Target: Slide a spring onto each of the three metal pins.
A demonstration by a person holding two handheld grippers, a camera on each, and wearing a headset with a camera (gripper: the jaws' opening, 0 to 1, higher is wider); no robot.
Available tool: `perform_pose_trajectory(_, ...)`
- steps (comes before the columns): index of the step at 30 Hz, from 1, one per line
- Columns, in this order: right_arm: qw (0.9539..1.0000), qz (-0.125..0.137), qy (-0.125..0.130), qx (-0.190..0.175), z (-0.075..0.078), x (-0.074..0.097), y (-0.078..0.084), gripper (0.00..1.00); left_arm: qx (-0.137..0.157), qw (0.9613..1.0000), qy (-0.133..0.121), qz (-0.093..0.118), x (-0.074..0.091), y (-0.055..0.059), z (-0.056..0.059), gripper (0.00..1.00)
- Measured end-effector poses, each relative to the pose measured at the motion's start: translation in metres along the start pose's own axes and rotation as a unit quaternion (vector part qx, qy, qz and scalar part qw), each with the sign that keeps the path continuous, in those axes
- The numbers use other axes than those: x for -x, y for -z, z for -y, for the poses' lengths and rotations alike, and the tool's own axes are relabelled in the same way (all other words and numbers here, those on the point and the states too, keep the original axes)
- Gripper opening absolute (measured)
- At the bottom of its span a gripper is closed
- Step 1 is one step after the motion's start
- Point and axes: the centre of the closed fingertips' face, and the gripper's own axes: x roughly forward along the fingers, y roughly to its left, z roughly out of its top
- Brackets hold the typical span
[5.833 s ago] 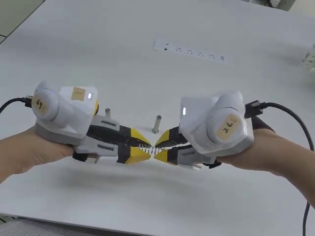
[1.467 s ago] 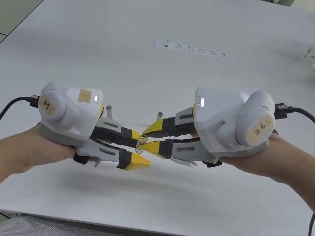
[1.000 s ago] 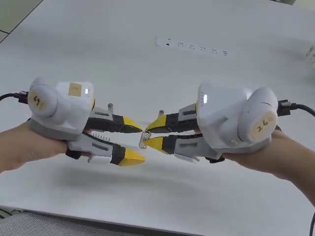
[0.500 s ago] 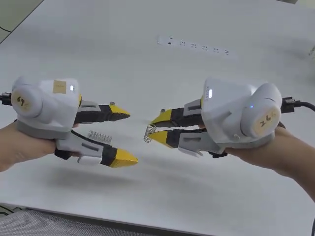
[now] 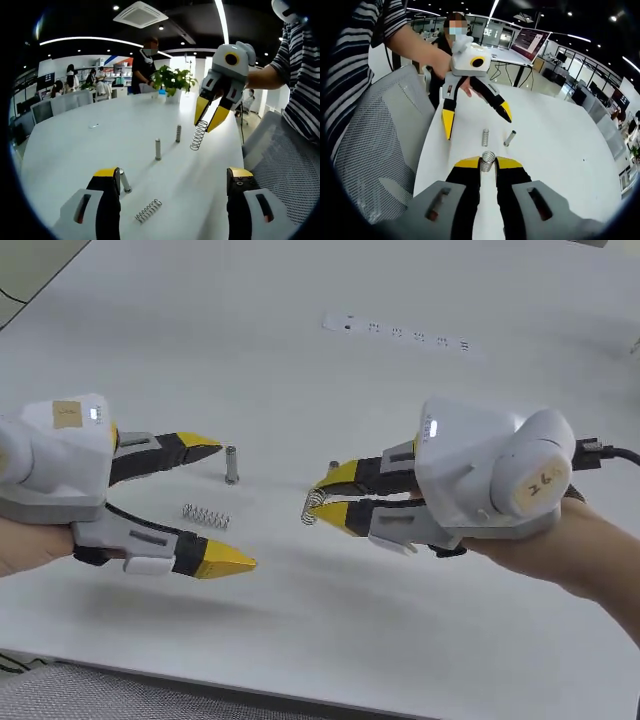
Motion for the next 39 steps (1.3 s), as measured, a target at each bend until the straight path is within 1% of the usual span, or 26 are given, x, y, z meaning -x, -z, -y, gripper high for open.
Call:
perform_pose_trajectory(3, 1.0000, -0.002, 0.002, 0.000, 0.001, 0.000, 0.002, 0.12, 0.005, 0.9998, -0.016, 0.012, 0.007, -0.001, -0.007, 0.93)
perform_pose_trajectory(5, 1.0000, -0.003, 0.004, -0.001, 0.002, 0.001, 0.003, 0.12, 0.007, 0.9995, -0.026, 0.016, 0.009, -0.002, -0.011, 0.97)
perform_pose_trajectory(10, 0.9999, -0.006, 0.010, -0.005, 0.005, 0.002, 0.006, 0.12, 0.008, 0.9992, -0.034, 0.020, 0.017, -0.002, -0.015, 0.97)
perform_pose_trajectory(18, 0.9997, -0.016, 0.014, -0.009, 0.008, 0.003, 0.014, 0.12, 0.022, 0.9980, -0.053, 0.024, 0.027, 0.003, -0.021, 0.97)
perform_pose_trajectory(22, 0.9996, -0.020, 0.016, -0.015, 0.010, 0.003, 0.020, 0.12, 0.030, 0.9974, -0.060, 0.028, 0.030, 0.005, -0.022, 0.97)
perform_pose_trajectory(27, 0.9992, -0.024, 0.019, -0.026, 0.017, 0.004, 0.024, 0.12, 0.035, 0.9969, -0.064, 0.027, 0.033, 0.007, -0.021, 0.97)
perform_pose_trajectory(31, 0.9986, -0.029, 0.020, -0.039, 0.023, 0.005, 0.028, 0.12, 0.038, 0.9967, -0.067, 0.027, 0.035, 0.007, -0.022, 0.97)
perform_pose_trajectory(34, 0.9976, -0.035, 0.017, -0.057, 0.027, 0.005, 0.031, 0.12, 0.039, 0.9965, -0.069, 0.027, 0.036, 0.008, -0.022, 0.97)
perform_pose_trajectory(37, 0.9970, -0.042, 0.018, -0.064, 0.034, 0.005, 0.032, 0.12, 0.041, 0.9963, -0.071, 0.027, 0.037, 0.009, -0.023, 0.97)
perform_pose_trajectory(39, 0.9968, -0.041, 0.020, -0.065, 0.039, 0.005, 0.030, 0.12, 0.041, 0.9962, -0.072, 0.026, 0.037, 0.009, -0.023, 0.97)
